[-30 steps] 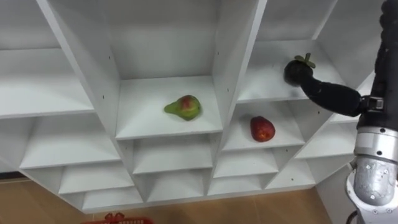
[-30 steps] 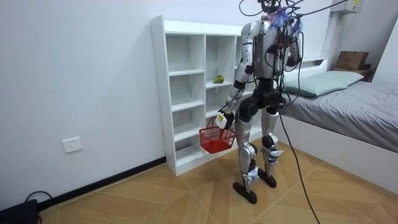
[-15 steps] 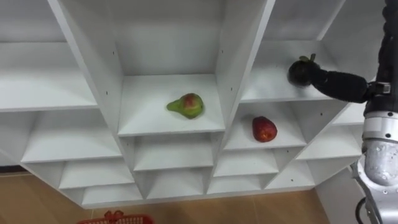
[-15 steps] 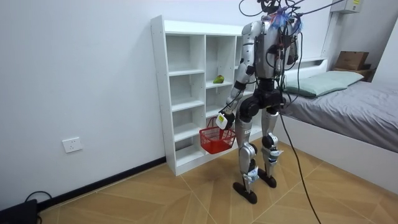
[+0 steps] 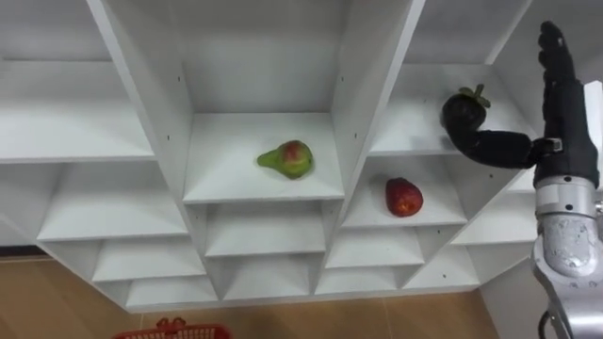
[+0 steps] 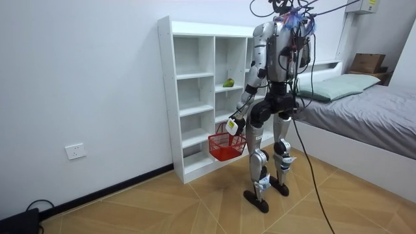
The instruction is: Collect fruits from the closet
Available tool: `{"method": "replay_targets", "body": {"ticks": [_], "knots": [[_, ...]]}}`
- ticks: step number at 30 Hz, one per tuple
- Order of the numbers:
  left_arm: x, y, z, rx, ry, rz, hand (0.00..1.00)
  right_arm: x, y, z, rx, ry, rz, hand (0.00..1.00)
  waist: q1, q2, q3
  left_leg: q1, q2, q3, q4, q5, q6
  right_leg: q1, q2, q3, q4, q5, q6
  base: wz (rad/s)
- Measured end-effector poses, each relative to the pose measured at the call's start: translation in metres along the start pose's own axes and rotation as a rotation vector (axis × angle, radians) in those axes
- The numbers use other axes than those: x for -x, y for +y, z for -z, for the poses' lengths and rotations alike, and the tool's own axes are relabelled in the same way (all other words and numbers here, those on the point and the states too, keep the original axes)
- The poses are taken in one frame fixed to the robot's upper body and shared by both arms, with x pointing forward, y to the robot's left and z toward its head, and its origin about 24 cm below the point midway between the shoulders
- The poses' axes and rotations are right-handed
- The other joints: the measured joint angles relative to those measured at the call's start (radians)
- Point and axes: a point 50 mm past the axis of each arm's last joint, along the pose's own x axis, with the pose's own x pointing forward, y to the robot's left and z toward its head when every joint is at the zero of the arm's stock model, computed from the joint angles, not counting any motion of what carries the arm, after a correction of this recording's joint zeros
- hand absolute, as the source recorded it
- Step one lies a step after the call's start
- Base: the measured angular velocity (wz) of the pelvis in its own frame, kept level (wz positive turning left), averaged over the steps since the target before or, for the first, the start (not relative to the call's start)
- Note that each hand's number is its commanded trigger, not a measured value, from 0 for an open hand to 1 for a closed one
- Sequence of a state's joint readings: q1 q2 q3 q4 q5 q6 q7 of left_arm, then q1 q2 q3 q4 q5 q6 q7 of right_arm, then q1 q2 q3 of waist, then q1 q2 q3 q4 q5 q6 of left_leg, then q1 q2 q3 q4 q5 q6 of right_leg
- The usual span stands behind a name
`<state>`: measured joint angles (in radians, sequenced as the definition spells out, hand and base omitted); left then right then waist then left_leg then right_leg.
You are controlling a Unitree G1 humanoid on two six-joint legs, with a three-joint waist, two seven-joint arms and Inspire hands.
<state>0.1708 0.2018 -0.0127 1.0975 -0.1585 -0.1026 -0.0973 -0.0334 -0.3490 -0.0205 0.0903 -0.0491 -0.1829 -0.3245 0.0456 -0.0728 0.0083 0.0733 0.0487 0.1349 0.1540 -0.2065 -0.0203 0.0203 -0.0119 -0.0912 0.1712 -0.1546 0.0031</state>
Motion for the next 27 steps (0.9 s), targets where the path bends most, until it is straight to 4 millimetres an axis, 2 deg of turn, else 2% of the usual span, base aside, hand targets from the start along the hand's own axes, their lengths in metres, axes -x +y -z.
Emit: {"method": "replay_targets", "body": {"ticks": [7, 19, 27], "knots": [[-0.002, -0.003, -0.004, 0.004, -0.001, 0.000, 1.00, 0.001, 0.000, 0.006, 0.009, 0.030, -0.004, 0.00, 0.016, 0.004, 0.0010, -0.001, 0.000, 0.000, 0.000, 0.000, 0.000, -0.002, 0.000, 0.000, 0.000, 0.000, 0.000, 0.00], [-0.001, -0.004, 0.001, 0.019, 0.021, 0.006, 1.00, 0.001, 0.001, 0.009, 0.029, 0.053, -0.018, 0.00, 0.016, 0.013, -0.0043, -0.002, 0.000, -0.004, 0.002, 0.000, 0.000, -0.001, -0.001, -0.006, 0.002, 0.000, 0.000, 0.00], [0.000, -0.003, 0.002, 0.042, 0.017, 0.008, 1.00, -0.007, 0.003, 0.023, 0.045, 0.126, -0.047, 0.00, 0.014, 0.010, -0.0044, -0.008, 0.000, -0.011, 0.011, 0.000, 0.000, 0.000, -0.003, -0.016, 0.002, 0.001, -0.001, 0.02]]}}
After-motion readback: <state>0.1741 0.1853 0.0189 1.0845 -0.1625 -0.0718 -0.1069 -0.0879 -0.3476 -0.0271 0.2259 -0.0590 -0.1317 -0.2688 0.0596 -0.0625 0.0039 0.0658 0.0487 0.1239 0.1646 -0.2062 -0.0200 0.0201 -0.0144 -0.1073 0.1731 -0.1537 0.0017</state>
